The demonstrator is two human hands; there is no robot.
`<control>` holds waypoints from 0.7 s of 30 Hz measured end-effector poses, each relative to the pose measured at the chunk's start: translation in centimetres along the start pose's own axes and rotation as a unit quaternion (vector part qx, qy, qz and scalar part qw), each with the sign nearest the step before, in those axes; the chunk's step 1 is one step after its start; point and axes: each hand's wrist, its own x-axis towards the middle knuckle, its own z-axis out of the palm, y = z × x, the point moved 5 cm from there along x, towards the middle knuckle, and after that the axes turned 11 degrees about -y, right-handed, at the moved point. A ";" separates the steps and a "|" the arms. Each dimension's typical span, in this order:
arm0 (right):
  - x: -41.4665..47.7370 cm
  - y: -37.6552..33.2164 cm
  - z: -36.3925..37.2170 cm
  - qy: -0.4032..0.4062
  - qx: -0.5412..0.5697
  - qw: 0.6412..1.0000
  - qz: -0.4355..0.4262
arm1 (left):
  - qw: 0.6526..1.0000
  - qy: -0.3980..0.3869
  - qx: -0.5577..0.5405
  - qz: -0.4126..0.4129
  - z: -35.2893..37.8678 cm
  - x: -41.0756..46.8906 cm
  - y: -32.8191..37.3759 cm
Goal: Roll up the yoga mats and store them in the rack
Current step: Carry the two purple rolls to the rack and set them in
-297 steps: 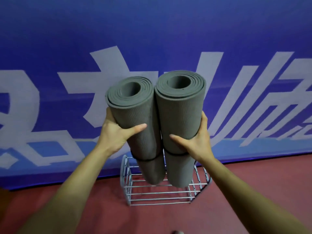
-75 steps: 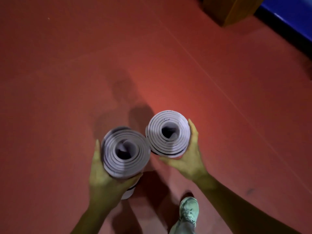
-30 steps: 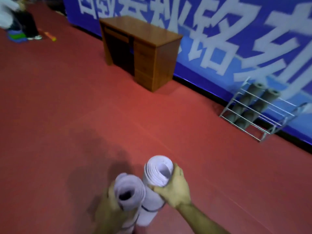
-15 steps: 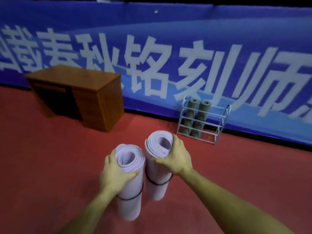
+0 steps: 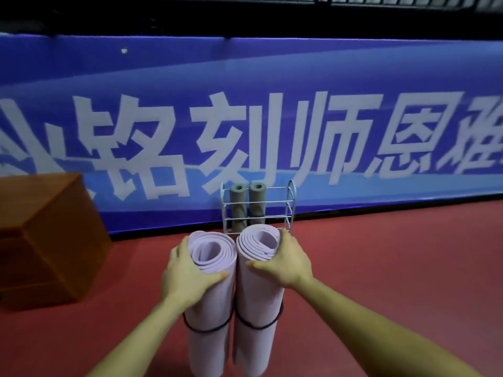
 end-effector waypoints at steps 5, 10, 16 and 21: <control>9.7 4.1 -3.3 0.013 -0.008 0.999 0.044 | 0.999 -0.046 -0.011 0.010 5.9 11.0 2.5; 19.6 5.0 -6.9 -0.004 -0.042 0.998 0.046 | 0.997 -0.064 -0.052 -0.011 9.8 20.6 4.3; 30.1 4.1 -10.0 0.014 -0.047 0.998 0.040 | 0.995 -0.052 -0.088 0.003 11.6 31.4 6.9; 39.1 4.3 -12.4 0.055 -0.046 0.996 0.060 | 0.996 -0.064 -0.060 0.011 13.0 42.5 8.9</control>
